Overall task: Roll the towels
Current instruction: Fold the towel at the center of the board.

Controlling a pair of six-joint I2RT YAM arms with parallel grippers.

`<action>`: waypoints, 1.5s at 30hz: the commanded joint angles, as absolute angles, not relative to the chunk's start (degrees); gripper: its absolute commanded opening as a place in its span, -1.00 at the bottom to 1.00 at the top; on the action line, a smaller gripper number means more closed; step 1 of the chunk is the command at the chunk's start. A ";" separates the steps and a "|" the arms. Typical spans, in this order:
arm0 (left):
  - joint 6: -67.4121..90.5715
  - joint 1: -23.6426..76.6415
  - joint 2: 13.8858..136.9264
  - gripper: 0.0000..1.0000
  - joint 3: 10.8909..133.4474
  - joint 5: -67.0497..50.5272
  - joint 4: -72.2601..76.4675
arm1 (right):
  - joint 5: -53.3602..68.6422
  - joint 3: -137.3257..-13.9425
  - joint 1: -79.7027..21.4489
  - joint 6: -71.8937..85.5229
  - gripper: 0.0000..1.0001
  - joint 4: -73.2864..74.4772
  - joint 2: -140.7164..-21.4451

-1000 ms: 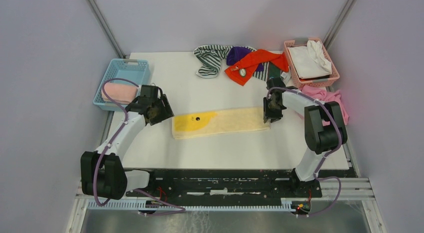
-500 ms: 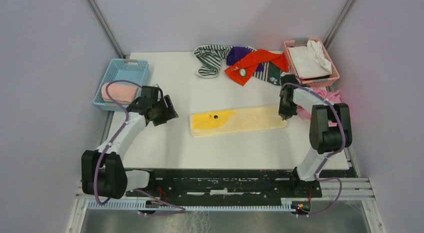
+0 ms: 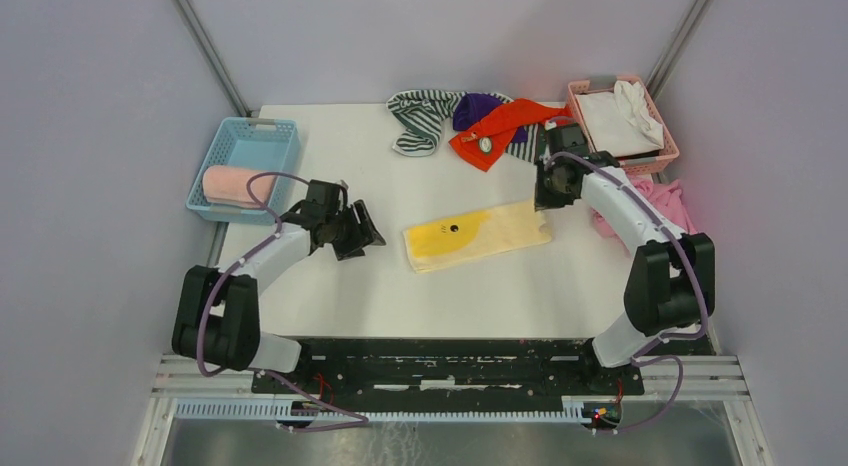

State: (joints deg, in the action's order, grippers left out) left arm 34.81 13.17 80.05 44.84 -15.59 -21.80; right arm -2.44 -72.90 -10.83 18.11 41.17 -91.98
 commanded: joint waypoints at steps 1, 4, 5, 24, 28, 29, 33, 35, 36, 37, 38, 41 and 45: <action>40.93 15.46 83.57 0.33 45.05 -18.57 -13.28 | 6.65 -74.35 -17.76 19.70 -0.99 40.15 -90.62; 42.39 17.86 86.46 0.30 46.04 -18.58 -10.68 | 9.28 -74.65 -22.06 21.85 -0.99 38.34 -92.08; 42.82 18.53 87.20 0.29 46.20 -18.36 -9.97 | 10.06 -74.92 -23.36 22.34 -0.99 37.98 -93.04; 47.19 24.53 96.04 -0.52 44.25 -18.46 -0.51 | 7.81 -83.76 -42.68 30.34 -0.98 32.15 -106.37; 47.29 25.06 96.89 -0.66 43.91 -18.46 0.00 | 7.10 -86.21 -44.52 30.94 -0.97 31.94 -109.49; 47.34 25.19 96.95 -0.68 43.75 -18.41 0.09 | 7.00 -86.59 -44.90 31.20 -0.97 31.61 -110.04; 47.46 25.44 97.01 -0.71 43.21 -17.90 0.35 | 6.34 -88.26 -46.42 31.55 -0.94 31.15 -112.23; 47.42 25.42 96.81 -0.71 43.03 -17.43 0.05 | 5.72 -88.96 -46.66 31.57 -0.92 31.52 -113.31; 47.33 25.46 96.59 -0.71 42.98 -17.03 -0.25 | 5.59 -89.17 -46.74 31.68 -0.91 31.66 -113.89; 47.18 25.46 96.27 -0.71 42.90 -16.52 -0.71 | 5.54 -89.28 -46.78 31.77 -0.88 31.81 -114.41; 47.01 25.46 95.95 -0.71 42.89 -15.95 -1.20 | 5.54 -89.31 -46.83 31.88 -0.86 31.82 -114.87; 46.27 25.43 94.47 -0.67 42.98 -13.93 -2.98 | 5.44 -88.94 -46.89 32.36 -0.71 31.59 -116.51; 46.12 25.42 93.62 -0.61 42.66 -13.18 -3.81 | 6.45 -88.34 -46.85 32.84 -0.60 30.36 -116.87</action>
